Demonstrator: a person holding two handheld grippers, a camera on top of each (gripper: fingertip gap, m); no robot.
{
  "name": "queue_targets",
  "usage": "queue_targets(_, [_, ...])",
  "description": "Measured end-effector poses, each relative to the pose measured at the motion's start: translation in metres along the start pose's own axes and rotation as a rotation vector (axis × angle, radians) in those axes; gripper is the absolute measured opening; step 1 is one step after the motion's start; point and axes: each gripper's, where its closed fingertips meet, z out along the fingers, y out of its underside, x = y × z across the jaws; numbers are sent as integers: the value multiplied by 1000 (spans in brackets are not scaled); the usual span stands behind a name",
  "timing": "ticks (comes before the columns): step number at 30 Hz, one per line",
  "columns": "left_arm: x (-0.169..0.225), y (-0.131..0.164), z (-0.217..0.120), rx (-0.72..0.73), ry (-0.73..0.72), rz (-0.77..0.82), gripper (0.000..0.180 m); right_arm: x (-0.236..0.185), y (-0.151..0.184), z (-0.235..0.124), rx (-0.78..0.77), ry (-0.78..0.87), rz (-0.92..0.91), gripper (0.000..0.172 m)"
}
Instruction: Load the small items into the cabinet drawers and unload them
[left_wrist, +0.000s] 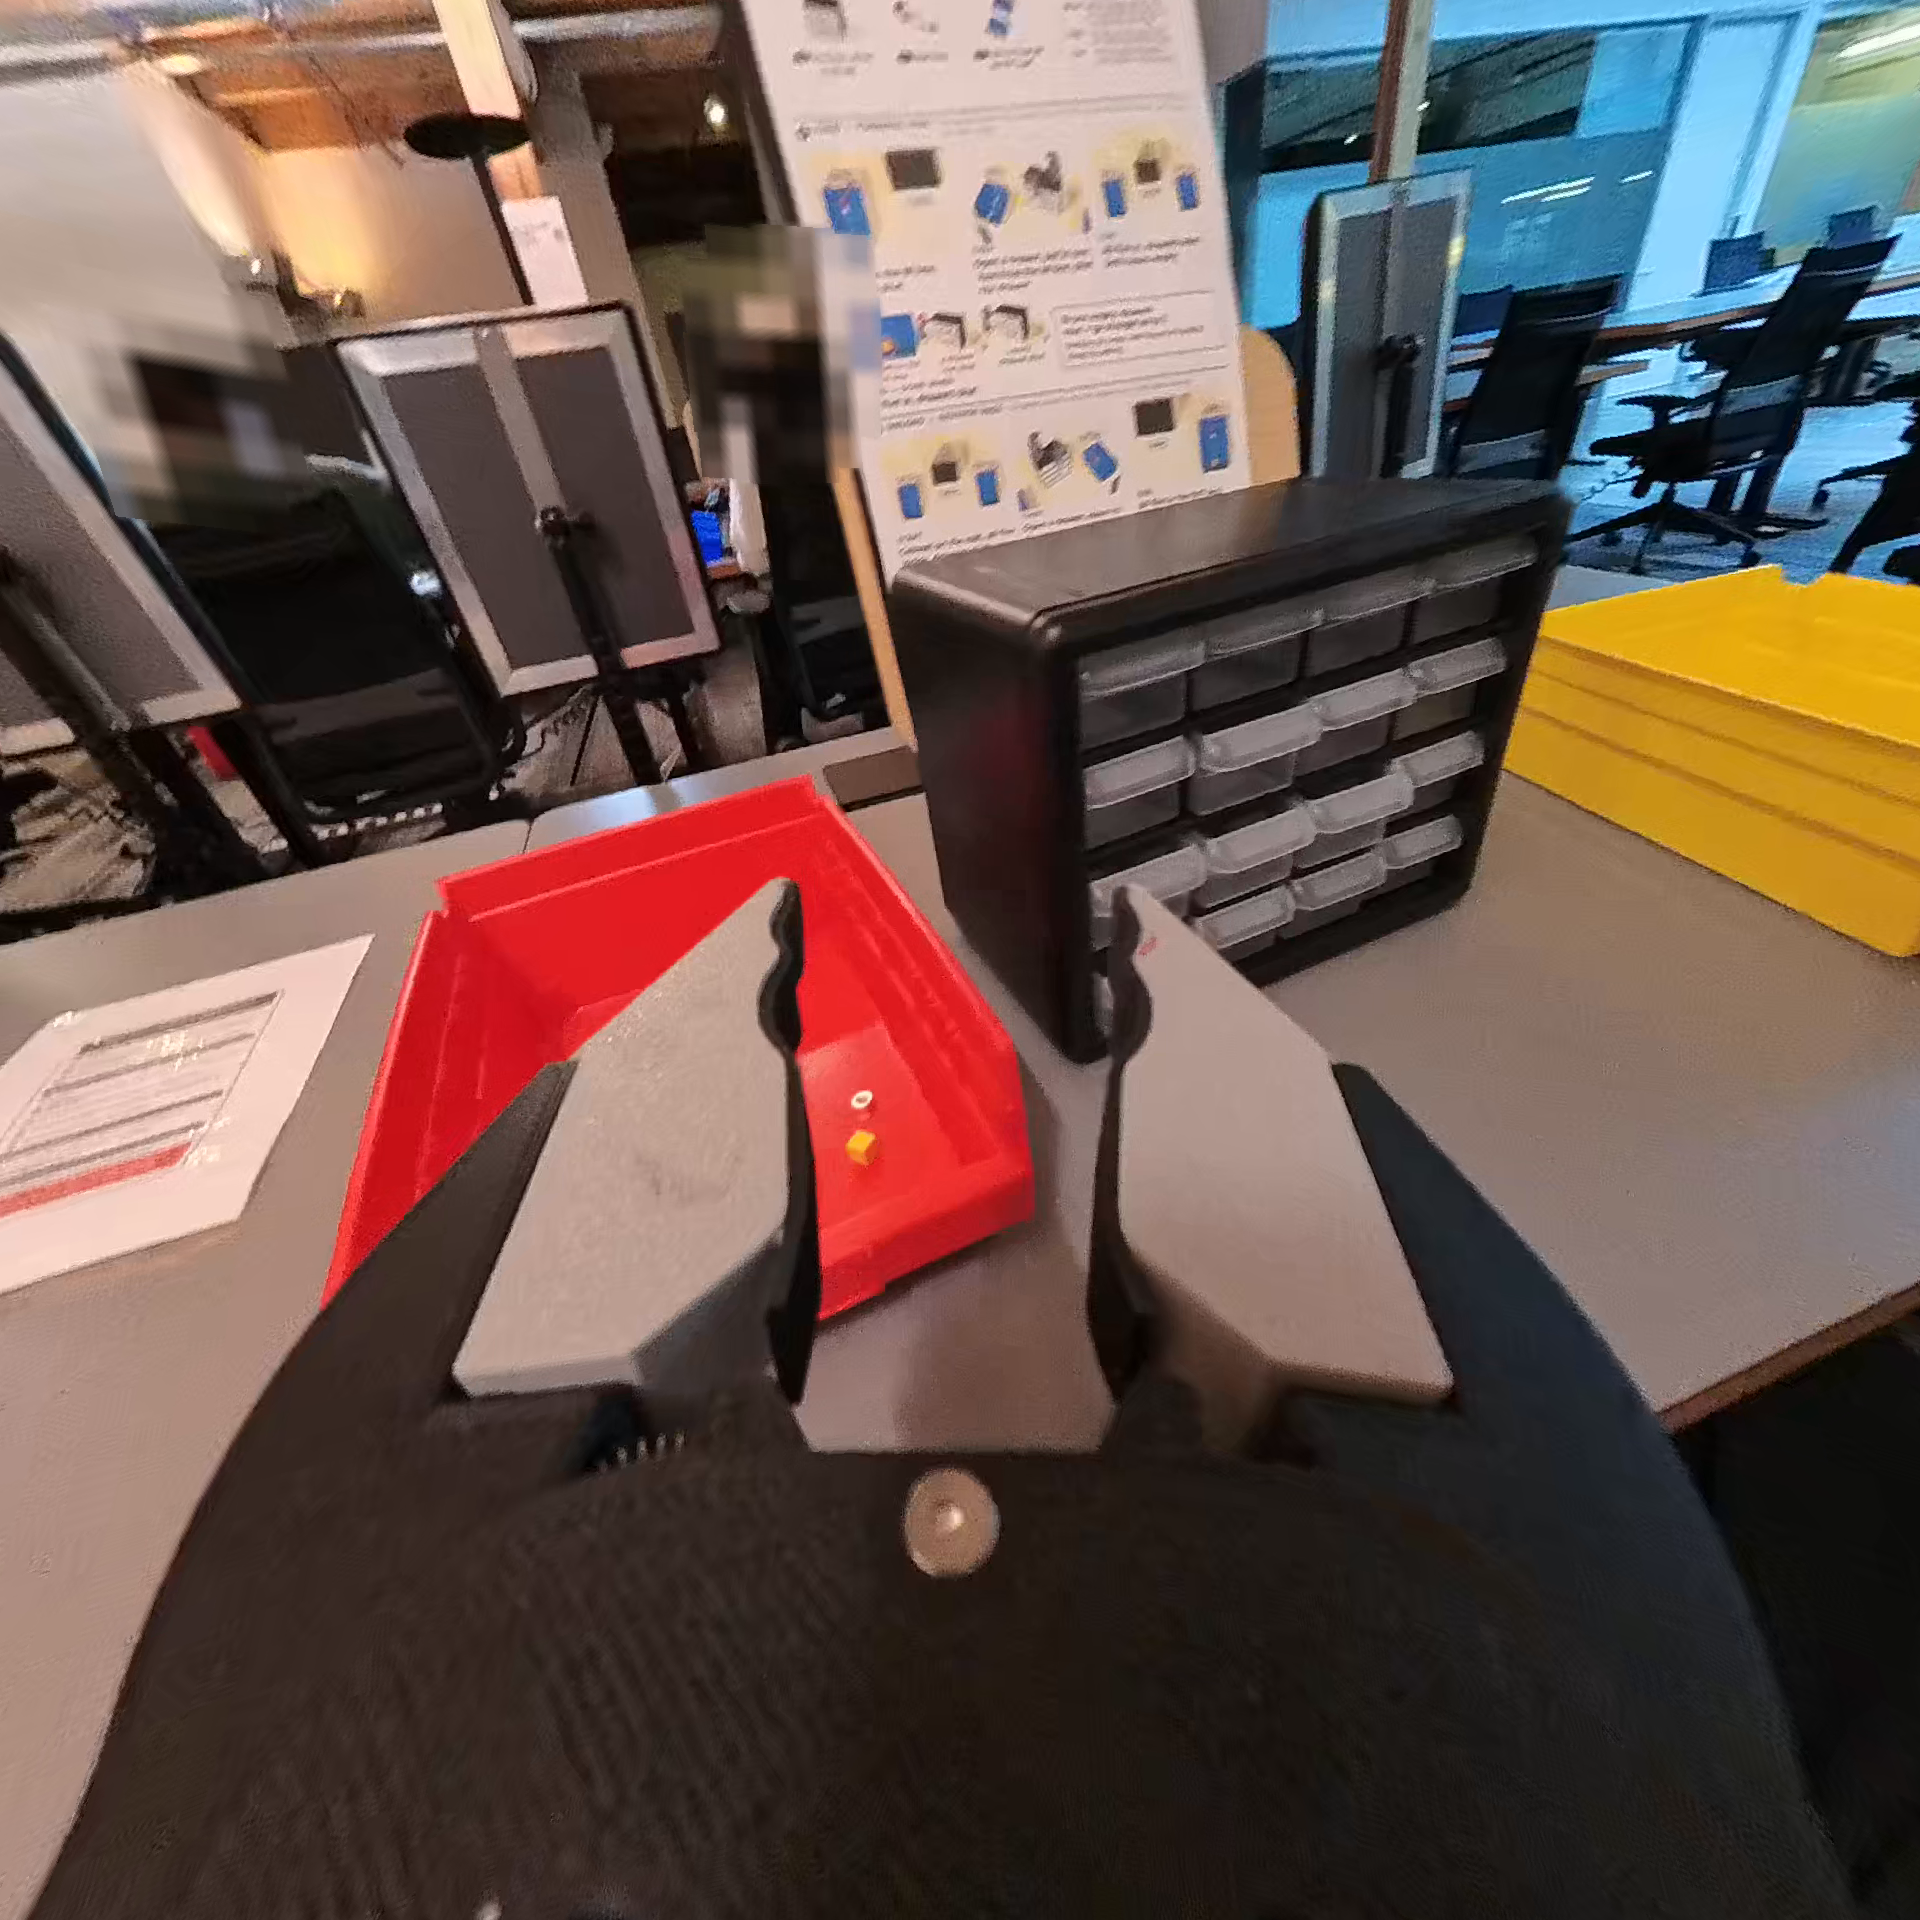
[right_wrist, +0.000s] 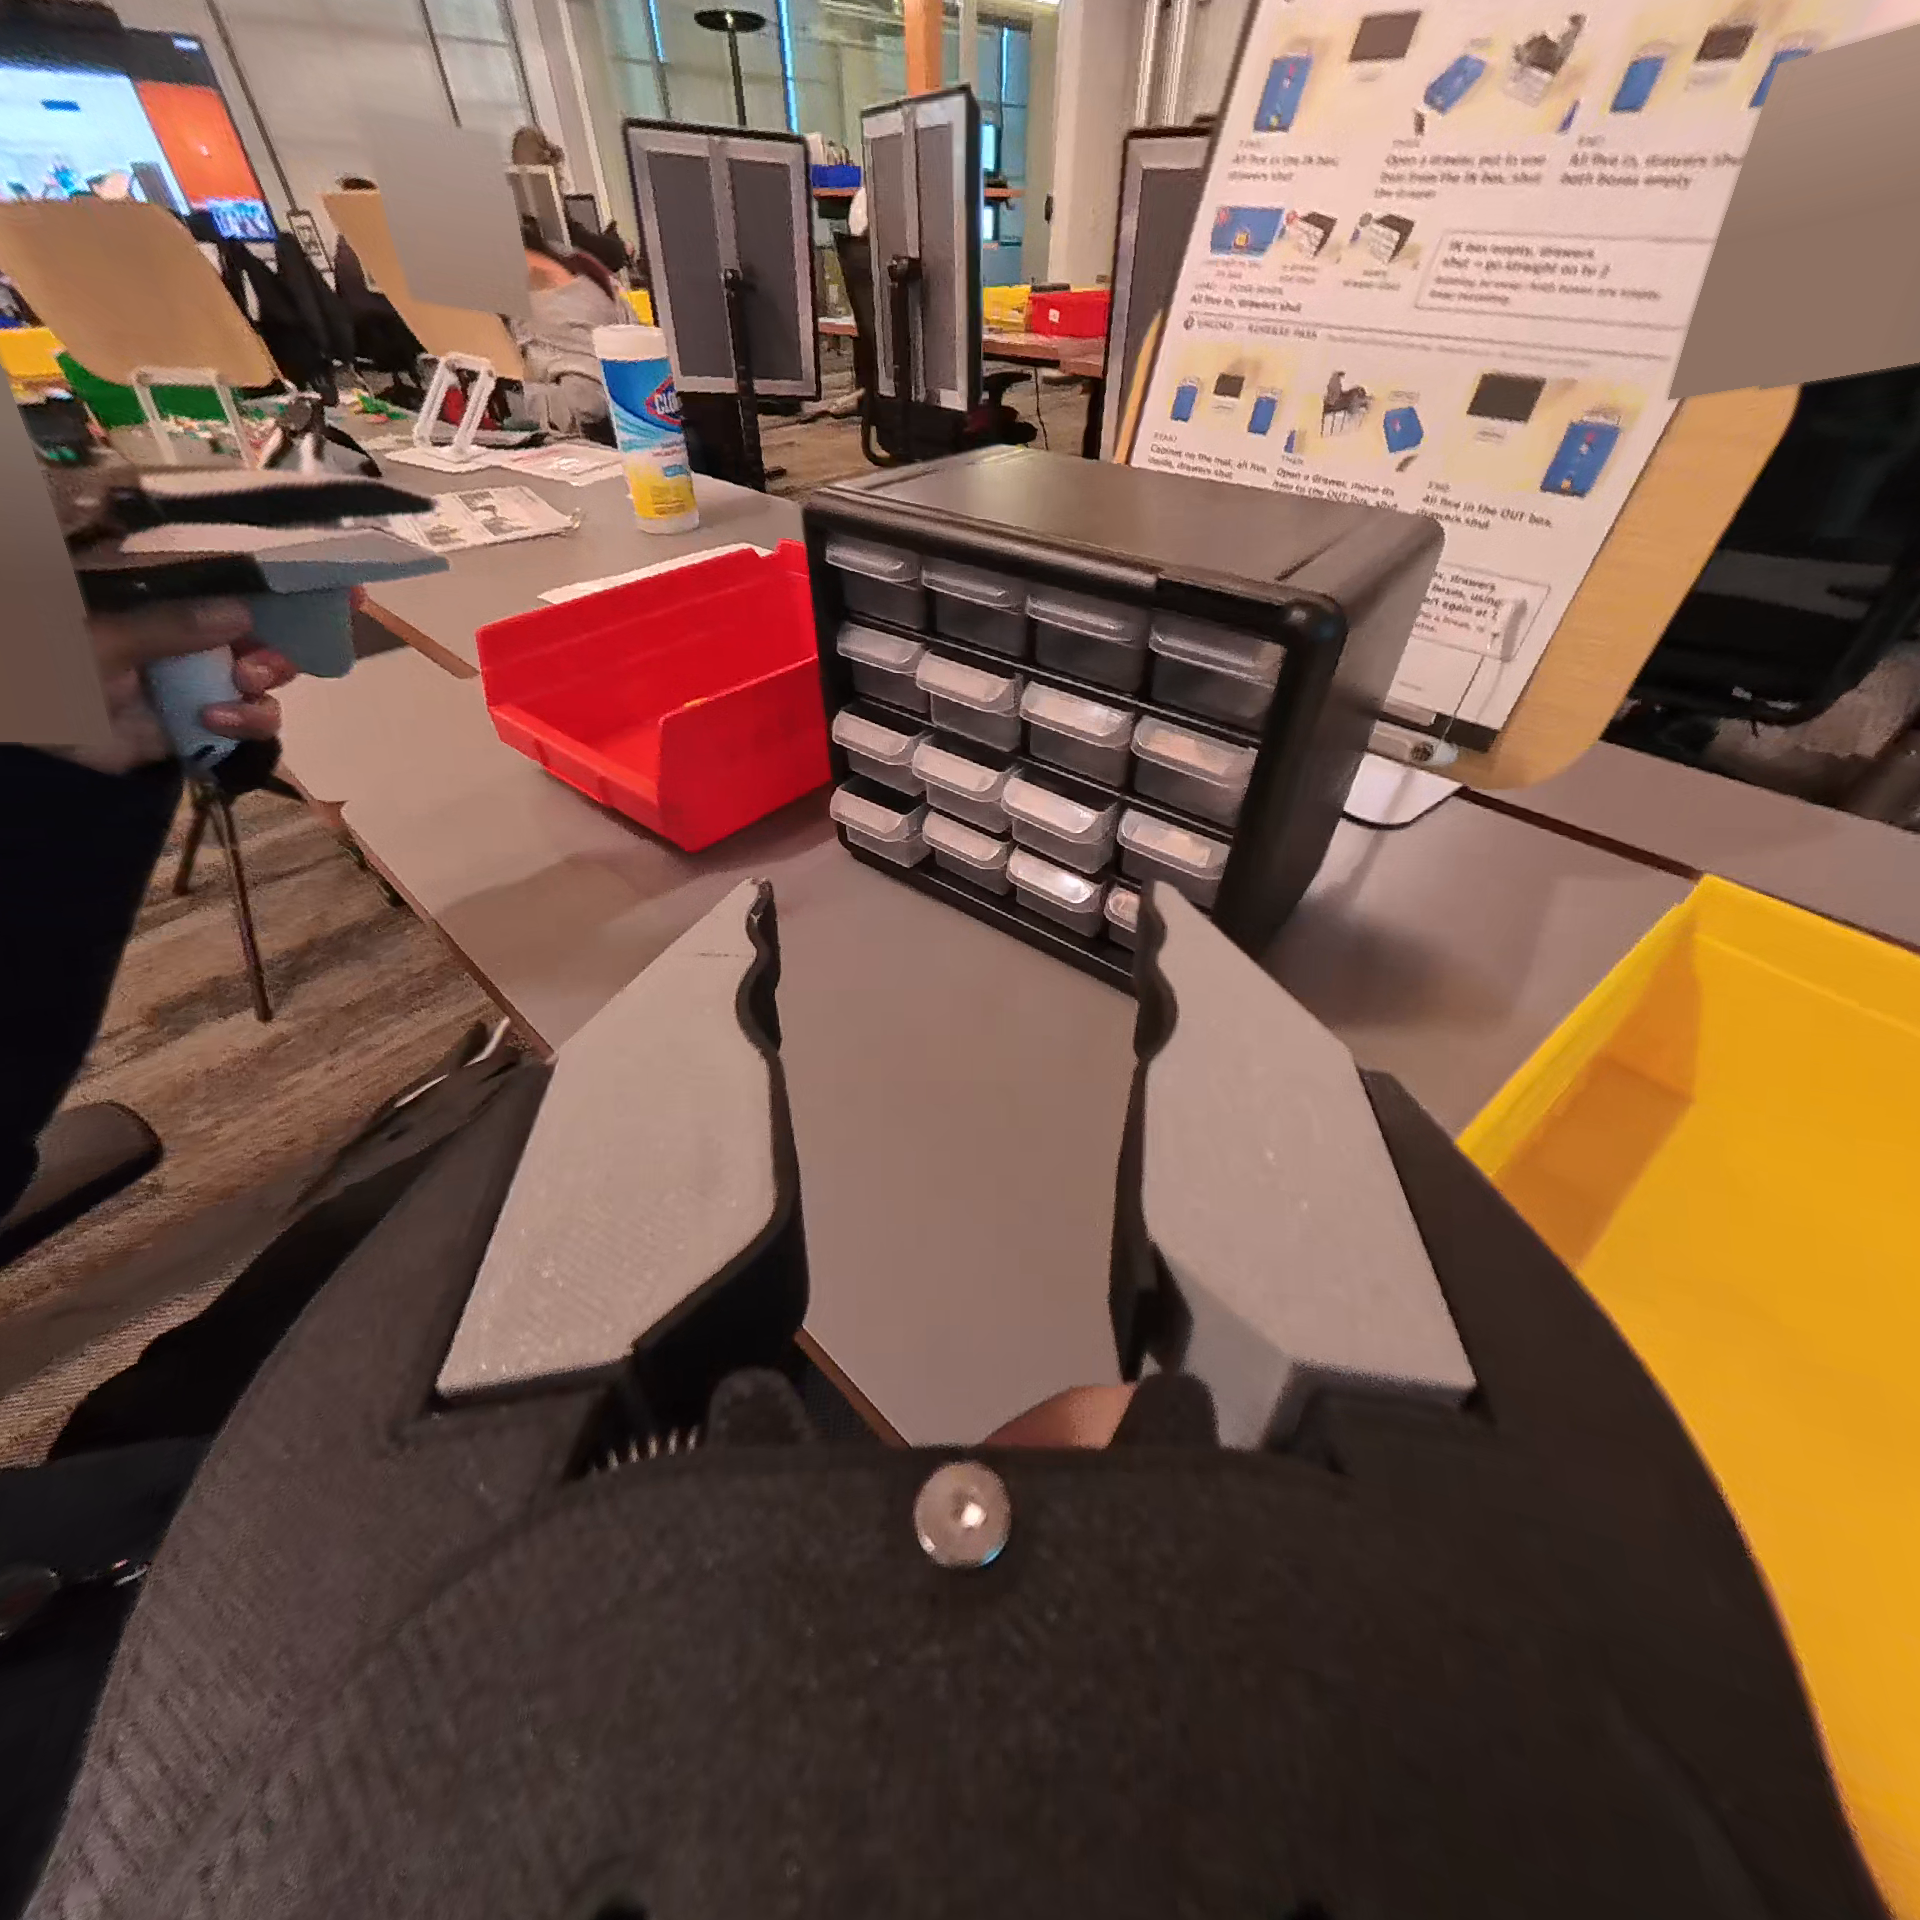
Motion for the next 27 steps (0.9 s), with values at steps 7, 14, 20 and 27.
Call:
queue_targets(7, [-41,18,-1,-44,-91,-46,57,-5,-6,0,17,31,-66,60])
queue_targets(14, [-45,31,6,-86,-97,-35,54,-2,10,15,-43,6,-19,61])
queue_targets(20, [-35,31,9,-96,-84,7,53,0,19,22,-77,4,-12,61])
queue_targets(27, [-29,34,13,-107,-74,27,52,1,19,22,-74,7,-21,60])
